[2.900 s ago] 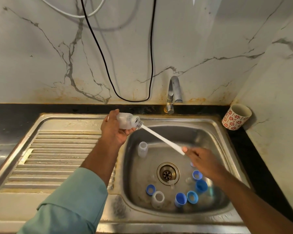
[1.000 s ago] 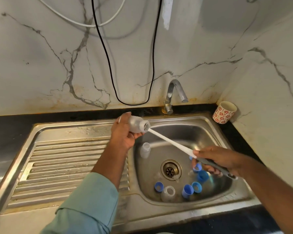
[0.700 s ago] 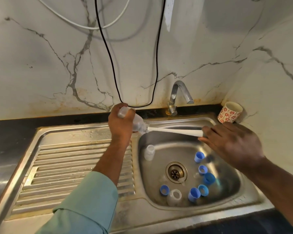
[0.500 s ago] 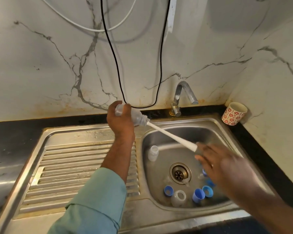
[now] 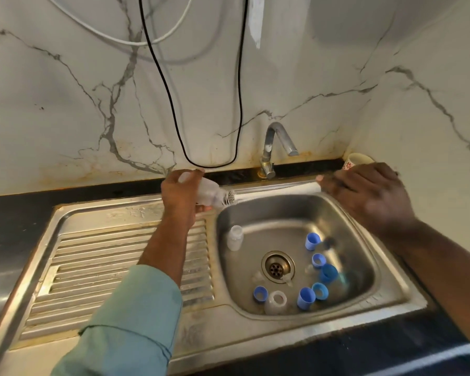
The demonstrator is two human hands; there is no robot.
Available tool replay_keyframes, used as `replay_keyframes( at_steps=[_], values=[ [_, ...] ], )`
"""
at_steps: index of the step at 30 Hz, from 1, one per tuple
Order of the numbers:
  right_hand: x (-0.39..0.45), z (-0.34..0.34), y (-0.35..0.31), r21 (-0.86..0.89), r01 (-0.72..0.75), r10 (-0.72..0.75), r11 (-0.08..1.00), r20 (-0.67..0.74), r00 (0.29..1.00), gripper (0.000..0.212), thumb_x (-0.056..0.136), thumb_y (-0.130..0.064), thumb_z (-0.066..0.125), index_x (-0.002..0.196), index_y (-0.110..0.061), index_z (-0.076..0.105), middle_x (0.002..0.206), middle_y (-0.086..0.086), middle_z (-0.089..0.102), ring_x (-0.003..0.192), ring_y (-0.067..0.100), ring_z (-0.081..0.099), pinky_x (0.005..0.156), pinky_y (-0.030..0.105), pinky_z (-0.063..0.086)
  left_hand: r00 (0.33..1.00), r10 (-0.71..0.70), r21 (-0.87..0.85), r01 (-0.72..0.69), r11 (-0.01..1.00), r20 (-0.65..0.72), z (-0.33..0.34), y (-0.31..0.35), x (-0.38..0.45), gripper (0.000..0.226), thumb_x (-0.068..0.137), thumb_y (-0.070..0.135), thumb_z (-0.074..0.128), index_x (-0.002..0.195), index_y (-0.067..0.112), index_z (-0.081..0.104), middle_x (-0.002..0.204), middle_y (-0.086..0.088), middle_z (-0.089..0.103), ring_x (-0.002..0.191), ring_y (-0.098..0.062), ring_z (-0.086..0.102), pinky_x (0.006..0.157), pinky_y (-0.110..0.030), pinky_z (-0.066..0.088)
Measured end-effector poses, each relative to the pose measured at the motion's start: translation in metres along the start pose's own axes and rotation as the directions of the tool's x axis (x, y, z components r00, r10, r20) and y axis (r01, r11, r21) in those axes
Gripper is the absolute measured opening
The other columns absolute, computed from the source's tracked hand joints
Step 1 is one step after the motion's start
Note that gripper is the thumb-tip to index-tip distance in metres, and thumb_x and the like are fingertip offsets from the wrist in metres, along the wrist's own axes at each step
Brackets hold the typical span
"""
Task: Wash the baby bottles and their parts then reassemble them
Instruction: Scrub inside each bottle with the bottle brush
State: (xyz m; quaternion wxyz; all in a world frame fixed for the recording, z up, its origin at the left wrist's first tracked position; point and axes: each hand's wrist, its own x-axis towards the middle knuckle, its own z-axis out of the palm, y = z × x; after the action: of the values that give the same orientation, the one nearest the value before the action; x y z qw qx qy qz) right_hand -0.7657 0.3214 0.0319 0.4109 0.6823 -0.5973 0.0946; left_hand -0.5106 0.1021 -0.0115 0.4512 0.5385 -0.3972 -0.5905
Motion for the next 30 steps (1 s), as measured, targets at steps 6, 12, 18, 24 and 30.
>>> replay_keyframes(
  at_steps=[6,12,18,24,30],
  values=[
    [-0.032,-0.019,-0.038,0.267,-0.911,0.626,0.314,0.664,0.410,0.018,0.094,-0.027,0.062,0.111,-0.026,0.068,0.082,0.003,0.066,0.065,0.015,0.059,0.058,0.029,0.045,0.979,-0.076,-0.469,-0.021,0.883,-0.188,-0.024,0.001,0.005,0.051,0.085,0.036,0.076,0.125,0.022,0.047,0.125,-0.009,0.049,0.107,-0.030,0.056,0.070,-0.052,0.061],
    [-0.037,-0.026,-0.105,0.403,-0.915,0.353,-0.004,0.857,0.376,0.035,0.091,-0.022,0.063,0.118,-0.043,0.053,0.071,0.002,0.065,0.054,0.005,0.061,0.053,0.017,0.050,0.970,-0.208,-0.587,0.243,0.772,0.127,0.002,-0.015,-0.012,0.060,0.084,0.013,0.076,0.133,0.019,0.041,0.124,-0.012,0.048,0.107,-0.034,0.056,0.076,-0.045,0.061],
    [-0.033,-0.038,-0.125,0.567,-0.767,0.340,0.301,0.688,0.641,0.054,0.090,-0.017,0.066,0.125,-0.053,0.045,0.078,-0.008,0.062,0.074,0.008,0.062,0.068,0.018,0.051,0.999,-0.054,-0.479,0.047,0.876,-0.001,0.012,-0.028,-0.013,0.066,0.075,0.001,0.082,0.123,0.026,0.044,0.126,-0.008,0.049,0.116,-0.031,0.056,0.073,-0.043,0.062],
    [0.007,-0.025,-0.136,0.377,-0.829,0.284,0.414,0.811,0.511,0.050,0.103,-0.034,0.043,0.150,-0.036,0.029,0.101,-0.004,0.058,0.084,0.009,0.061,0.077,0.025,0.053,1.000,0.007,-0.208,-0.003,0.978,0.018,0.039,-0.048,-0.026,0.060,0.071,0.006,0.086,0.111,0.030,0.050,0.115,-0.001,0.052,0.108,-0.024,0.057,0.076,-0.043,0.062],
    [0.028,-0.035,-0.126,0.307,-0.820,0.243,0.482,0.853,0.463,0.050,0.103,-0.036,0.041,0.151,-0.035,0.028,0.099,-0.003,0.057,0.081,0.012,0.061,0.075,0.032,0.056,0.992,0.104,-0.171,-0.116,0.979,-0.078,0.048,-0.049,-0.017,0.063,0.070,0.013,0.089,0.116,0.031,0.049,0.118,0.000,0.053,0.104,-0.019,0.058,0.072,-0.031,0.061]
  ],
)
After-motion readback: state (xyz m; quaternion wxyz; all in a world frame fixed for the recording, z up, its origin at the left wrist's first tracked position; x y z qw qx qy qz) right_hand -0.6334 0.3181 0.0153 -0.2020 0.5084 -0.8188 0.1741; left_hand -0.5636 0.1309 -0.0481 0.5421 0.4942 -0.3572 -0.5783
